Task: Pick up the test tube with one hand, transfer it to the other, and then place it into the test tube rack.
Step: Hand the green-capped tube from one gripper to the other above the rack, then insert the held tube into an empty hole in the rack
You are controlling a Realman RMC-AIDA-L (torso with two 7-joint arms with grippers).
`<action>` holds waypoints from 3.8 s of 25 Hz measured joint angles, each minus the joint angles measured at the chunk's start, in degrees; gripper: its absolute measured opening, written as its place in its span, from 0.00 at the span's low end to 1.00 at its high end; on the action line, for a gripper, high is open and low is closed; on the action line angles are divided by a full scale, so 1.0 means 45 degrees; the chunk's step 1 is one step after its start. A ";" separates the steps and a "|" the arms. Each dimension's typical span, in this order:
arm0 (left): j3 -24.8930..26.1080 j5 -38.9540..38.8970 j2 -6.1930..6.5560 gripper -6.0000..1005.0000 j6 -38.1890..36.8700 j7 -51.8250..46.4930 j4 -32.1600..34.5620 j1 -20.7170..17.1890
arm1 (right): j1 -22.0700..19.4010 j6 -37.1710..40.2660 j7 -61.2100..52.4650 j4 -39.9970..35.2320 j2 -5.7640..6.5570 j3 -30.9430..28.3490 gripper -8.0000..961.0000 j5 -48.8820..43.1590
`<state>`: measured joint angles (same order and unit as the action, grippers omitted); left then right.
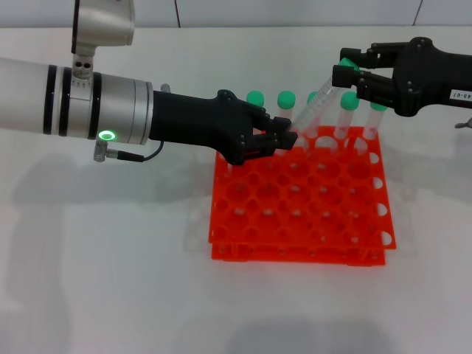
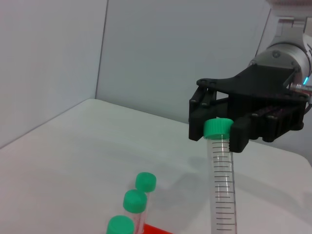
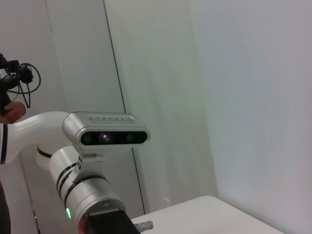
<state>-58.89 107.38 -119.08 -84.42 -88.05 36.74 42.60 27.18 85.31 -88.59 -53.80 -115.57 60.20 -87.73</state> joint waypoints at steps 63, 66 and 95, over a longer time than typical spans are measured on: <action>0.0892 0.1476 0.0959 0.88 -0.4272 -0.7226 0.8008 -0.3803 | -0.0504 -0.0093 0.0421 0.0119 -0.0066 0.0046 0.30 0.0529; 0.1079 0.2164 0.0960 0.88 -0.4390 -0.7275 0.8060 -0.3906 | -0.0530 -0.0123 0.0443 0.0126 -0.0063 0.0110 0.30 0.0588; 0.1680 0.4575 0.0312 0.88 -0.3142 -0.3417 0.7331 -0.4397 | -0.0133 -0.1638 0.0970 0.0806 -0.0078 0.2373 0.30 0.2314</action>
<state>-51.34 127.97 -117.68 -98.55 -103.43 69.73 22.82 26.59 77.94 -84.22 -50.17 -115.93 70.88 -77.32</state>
